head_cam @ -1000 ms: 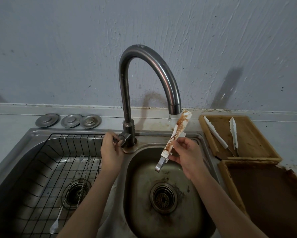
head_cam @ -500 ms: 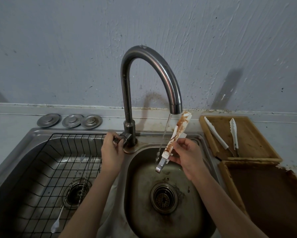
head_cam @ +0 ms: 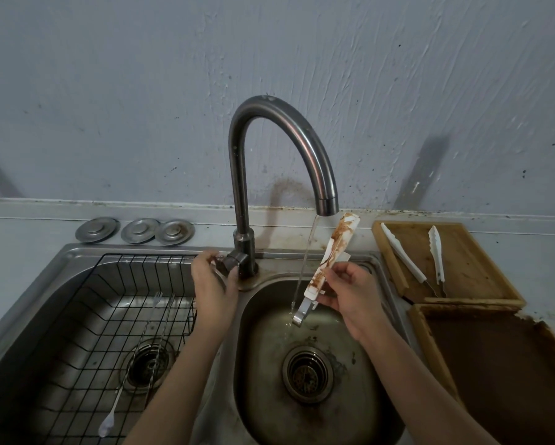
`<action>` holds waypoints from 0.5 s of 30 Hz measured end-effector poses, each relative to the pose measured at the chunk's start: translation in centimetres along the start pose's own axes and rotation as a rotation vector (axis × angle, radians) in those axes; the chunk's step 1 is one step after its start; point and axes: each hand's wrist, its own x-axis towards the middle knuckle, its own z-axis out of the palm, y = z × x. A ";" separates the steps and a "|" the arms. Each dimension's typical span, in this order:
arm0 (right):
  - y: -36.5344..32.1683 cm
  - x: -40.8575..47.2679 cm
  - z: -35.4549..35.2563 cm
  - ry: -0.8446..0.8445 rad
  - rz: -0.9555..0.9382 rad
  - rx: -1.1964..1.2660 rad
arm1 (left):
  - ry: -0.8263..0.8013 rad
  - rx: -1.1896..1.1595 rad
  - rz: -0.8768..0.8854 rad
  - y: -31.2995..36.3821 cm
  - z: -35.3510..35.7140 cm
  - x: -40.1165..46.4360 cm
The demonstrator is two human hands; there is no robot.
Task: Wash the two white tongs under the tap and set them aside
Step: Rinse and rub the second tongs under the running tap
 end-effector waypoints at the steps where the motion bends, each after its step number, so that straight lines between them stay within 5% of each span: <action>1: 0.1 0.0 -0.1 0.005 -0.002 -0.009 | 0.061 0.012 -0.013 0.3 0.1 -1.0; 4: 0.2 0.4 0.2 0.026 -0.010 -0.020 | 0.114 -0.014 0.114 2.0 0.6 -4.3; 6: 0.2 0.5 0.8 0.035 -0.013 -0.020 | -0.144 -0.013 0.208 2.7 1.2 -5.7; 9: 0.5 0.3 1.9 0.020 -0.010 -0.022 | -0.581 -0.070 0.064 4.0 2.2 -6.1; 15: 1.4 -1.0 1.9 -0.062 -0.023 -0.042 | -0.810 -0.182 -0.310 4.6 1.9 -4.8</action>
